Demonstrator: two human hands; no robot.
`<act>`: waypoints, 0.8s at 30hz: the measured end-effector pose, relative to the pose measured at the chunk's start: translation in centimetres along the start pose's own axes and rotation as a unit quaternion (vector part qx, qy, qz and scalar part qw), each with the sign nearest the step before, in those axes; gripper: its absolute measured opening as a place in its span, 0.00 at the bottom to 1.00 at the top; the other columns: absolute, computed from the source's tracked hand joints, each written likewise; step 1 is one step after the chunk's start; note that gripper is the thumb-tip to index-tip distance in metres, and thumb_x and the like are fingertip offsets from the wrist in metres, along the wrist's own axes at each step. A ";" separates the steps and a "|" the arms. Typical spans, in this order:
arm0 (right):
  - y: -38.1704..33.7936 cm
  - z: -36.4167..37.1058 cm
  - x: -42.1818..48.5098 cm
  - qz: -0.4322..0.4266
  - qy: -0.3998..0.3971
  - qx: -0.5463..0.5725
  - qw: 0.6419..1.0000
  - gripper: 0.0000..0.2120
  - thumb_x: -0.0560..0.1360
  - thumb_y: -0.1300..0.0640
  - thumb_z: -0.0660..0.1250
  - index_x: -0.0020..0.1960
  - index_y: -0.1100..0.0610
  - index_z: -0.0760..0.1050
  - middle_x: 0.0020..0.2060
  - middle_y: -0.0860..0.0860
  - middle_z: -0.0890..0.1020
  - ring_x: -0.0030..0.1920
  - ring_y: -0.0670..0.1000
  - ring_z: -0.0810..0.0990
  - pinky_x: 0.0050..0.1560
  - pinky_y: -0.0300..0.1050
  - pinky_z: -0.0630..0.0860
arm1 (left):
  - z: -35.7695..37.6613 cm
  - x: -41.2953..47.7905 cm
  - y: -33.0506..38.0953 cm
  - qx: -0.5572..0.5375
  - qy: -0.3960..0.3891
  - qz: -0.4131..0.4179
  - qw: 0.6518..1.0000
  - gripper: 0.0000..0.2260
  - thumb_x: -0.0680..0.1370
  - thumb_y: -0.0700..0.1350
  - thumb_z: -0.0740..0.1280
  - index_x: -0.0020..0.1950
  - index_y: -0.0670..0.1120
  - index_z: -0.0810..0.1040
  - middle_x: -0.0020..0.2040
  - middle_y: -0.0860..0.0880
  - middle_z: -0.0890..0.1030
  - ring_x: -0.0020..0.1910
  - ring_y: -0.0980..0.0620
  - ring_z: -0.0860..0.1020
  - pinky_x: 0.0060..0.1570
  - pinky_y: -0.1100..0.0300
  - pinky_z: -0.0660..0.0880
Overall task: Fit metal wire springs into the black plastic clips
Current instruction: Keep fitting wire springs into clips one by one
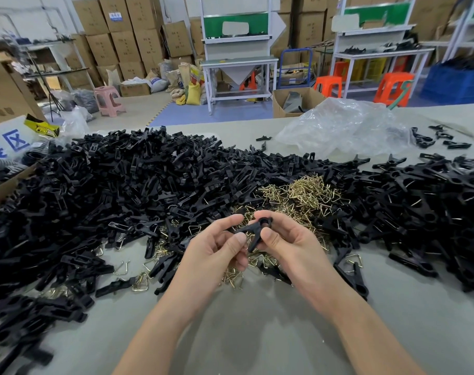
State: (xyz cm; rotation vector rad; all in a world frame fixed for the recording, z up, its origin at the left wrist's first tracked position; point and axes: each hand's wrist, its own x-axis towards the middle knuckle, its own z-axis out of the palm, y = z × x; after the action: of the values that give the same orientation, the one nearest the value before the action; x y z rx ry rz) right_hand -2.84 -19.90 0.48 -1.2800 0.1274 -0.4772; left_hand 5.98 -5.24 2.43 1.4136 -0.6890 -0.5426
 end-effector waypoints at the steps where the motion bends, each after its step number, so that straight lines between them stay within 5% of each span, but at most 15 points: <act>1: 0.0 0.1 0.0 0.005 0.001 0.011 1.000 0.13 0.75 0.53 0.71 0.59 0.48 0.83 0.54 0.52 0.86 0.56 0.52 0.84 0.58 0.44 0.79 | 0.0 0.0 0.1 -0.001 -0.002 -0.002 1.000 0.14 0.81 0.39 0.66 0.65 0.49 0.77 0.34 0.49 0.81 0.33 0.53 0.79 0.38 0.64 0.77; 18: 0.5 -0.2 0.2 0.044 -0.023 0.094 0.994 0.14 0.75 0.57 0.70 0.60 0.54 0.83 0.53 0.55 0.85 0.54 0.54 0.83 0.62 0.49 0.80 | -0.3 0.0 0.0 0.047 -0.009 -0.005 0.999 0.15 0.80 0.39 0.68 0.65 0.51 0.76 0.33 0.51 0.79 0.31 0.54 0.78 0.35 0.64 0.75; 24: 0.3 -0.1 0.0 0.053 -0.036 0.061 0.996 0.13 0.76 0.57 0.69 0.60 0.51 0.83 0.55 0.53 0.85 0.56 0.51 0.83 0.57 0.42 0.79 | -0.6 -0.1 0.0 0.067 -0.014 0.002 0.998 0.14 0.80 0.39 0.68 0.65 0.52 0.76 0.31 0.52 0.79 0.32 0.54 0.78 0.35 0.63 0.76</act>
State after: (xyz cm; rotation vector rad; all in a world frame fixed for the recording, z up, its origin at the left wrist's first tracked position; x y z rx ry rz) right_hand -2.75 -19.94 0.16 -1.1623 0.1031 -0.3420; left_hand 6.32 -4.78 2.41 1.5304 -0.7628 -0.5222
